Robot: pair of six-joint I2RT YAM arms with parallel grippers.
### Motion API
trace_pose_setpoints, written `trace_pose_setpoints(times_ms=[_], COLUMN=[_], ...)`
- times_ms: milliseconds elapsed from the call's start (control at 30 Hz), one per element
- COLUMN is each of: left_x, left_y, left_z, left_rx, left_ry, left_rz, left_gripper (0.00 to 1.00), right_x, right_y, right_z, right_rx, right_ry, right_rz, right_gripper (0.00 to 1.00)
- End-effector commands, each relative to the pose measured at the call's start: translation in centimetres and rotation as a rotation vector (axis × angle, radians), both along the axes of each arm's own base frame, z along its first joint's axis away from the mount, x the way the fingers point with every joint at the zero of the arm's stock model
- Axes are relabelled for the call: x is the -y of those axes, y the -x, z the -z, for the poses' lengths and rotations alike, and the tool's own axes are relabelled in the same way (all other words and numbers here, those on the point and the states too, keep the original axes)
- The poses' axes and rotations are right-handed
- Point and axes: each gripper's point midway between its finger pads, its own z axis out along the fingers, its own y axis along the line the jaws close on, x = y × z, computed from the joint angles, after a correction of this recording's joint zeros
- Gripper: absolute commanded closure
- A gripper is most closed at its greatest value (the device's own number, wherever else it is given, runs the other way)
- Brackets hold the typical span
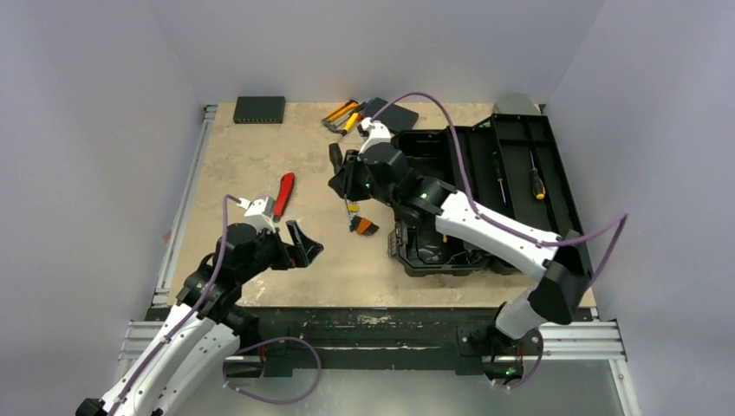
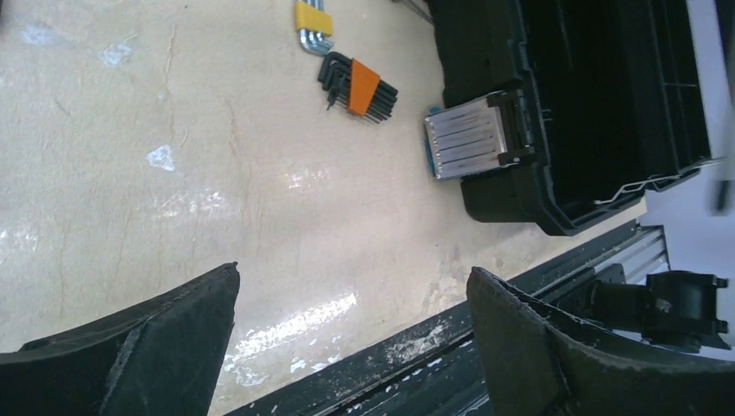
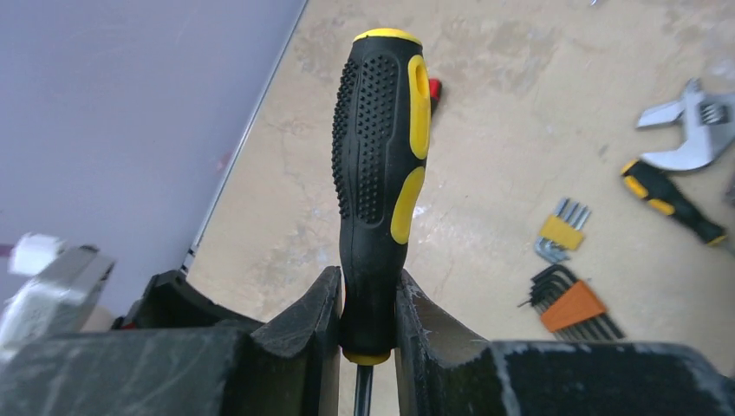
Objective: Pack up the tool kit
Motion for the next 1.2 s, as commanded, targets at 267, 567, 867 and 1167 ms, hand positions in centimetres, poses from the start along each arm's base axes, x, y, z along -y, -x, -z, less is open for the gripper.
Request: trace_pose_setpoints(times_ms=[267, 567, 867, 1167], left_x=[-1.2, -2.0, -0.9, 1.7], left_y=[-0.2, -1.4, -4.0, -7.3], left_z=[4.2, 5.5, 2.9, 0.3], left_rx=[-0.029, 0.11, 0.226, 0.244], left_ry=[-0.06, -0.085, -0.016, 0.044], left_rz=[-0.068, -0.092, -0.116, -0.115], left_gripper=[0.03, 0.06, 0.06, 0.08], right_x=[17.9, 31.9, 38.3, 40.3], right_y=[0.1, 2.6, 0.2, -6.2], right_z=[-12.7, -10.6, -8.8, -3.9], right_rx=[0.426, 0.358, 0.395, 0.332], right_ry=[0.358, 0.816, 1.005, 1.103], right_rz=[0.384, 0.643, 0.722, 0.529], right_gripper=[1.0, 1.0, 1.0, 1.0])
